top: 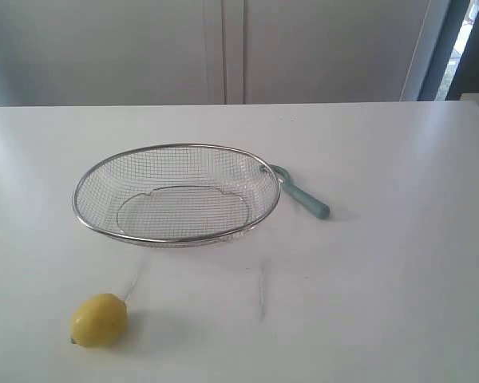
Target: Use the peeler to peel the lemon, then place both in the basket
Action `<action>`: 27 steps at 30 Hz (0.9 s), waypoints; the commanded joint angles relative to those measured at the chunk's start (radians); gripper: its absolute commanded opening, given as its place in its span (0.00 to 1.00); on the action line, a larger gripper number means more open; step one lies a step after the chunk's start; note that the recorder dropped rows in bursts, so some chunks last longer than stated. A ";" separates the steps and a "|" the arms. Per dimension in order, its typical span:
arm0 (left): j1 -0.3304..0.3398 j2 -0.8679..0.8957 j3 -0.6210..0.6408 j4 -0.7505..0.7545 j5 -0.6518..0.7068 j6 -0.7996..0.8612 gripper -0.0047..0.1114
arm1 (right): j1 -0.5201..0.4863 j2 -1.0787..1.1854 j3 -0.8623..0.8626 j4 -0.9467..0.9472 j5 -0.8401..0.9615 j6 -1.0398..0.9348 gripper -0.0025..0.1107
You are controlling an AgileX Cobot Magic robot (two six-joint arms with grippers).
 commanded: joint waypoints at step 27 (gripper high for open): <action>0.000 -0.004 0.008 -0.006 0.008 -0.001 0.04 | -0.009 0.617 -0.542 0.000 0.743 0.048 0.02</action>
